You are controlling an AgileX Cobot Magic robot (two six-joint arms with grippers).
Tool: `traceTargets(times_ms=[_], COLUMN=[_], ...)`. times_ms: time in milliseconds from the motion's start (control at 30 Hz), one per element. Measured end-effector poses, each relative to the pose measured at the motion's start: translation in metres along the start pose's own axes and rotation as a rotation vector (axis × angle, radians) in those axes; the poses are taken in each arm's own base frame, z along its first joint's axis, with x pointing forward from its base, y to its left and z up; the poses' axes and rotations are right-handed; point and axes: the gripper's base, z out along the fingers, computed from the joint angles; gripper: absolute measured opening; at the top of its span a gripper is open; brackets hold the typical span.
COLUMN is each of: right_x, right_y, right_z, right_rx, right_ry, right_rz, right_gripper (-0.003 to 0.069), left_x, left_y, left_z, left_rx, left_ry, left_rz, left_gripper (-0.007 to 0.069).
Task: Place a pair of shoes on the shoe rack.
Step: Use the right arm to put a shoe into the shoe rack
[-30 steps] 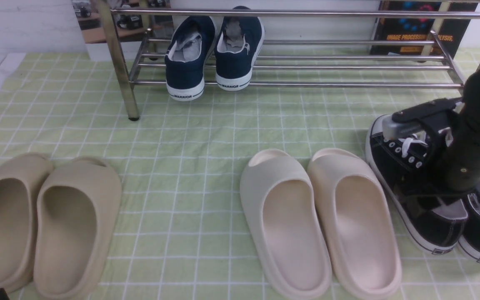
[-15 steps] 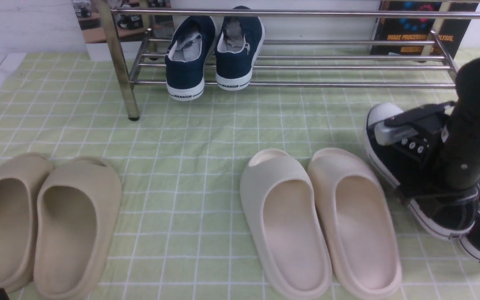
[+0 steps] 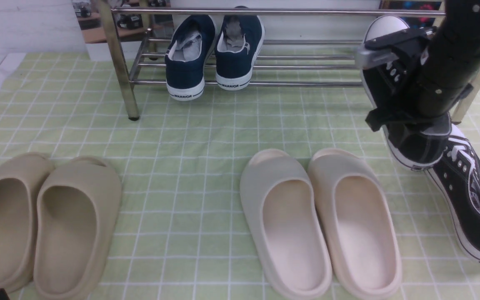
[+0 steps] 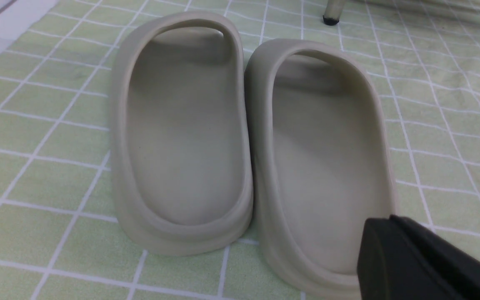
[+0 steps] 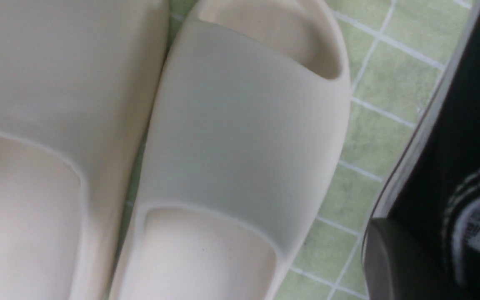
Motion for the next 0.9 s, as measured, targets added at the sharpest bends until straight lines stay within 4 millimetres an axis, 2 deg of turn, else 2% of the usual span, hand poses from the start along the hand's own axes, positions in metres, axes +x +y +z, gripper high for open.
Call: traceTargets(times_ms=[100,333,567,900], right_x=[-0.017,-0.04,-0.041,-0.04], right_y=[0.003,0.008,0.009,0.017], right_z=[0.021,0.043,0.037,0.011], right_rx=[-0.021,-0.052,-0.064,-0.106], right_ry=[0.041,0.091,0.076,0.02], right_rz=[0.002,0.0,0.007,-0.007], right_gripper=[0.002,0.002,0.002,0.0022], left_x=[0.0,0.0,0.0,0.0], left_y=[0.0,0.0,0.0,0.0], left_z=[0.0,0.0,0.0,0.0], left_rx=[0.0,0.0,0.0,0.0], left_ry=[0.0,0.001,0.001,0.001], left_rz=[0.0,0.0,0.001,0.001], left_gripper=[-0.0012,-0.0012,-0.0012,-0.0012])
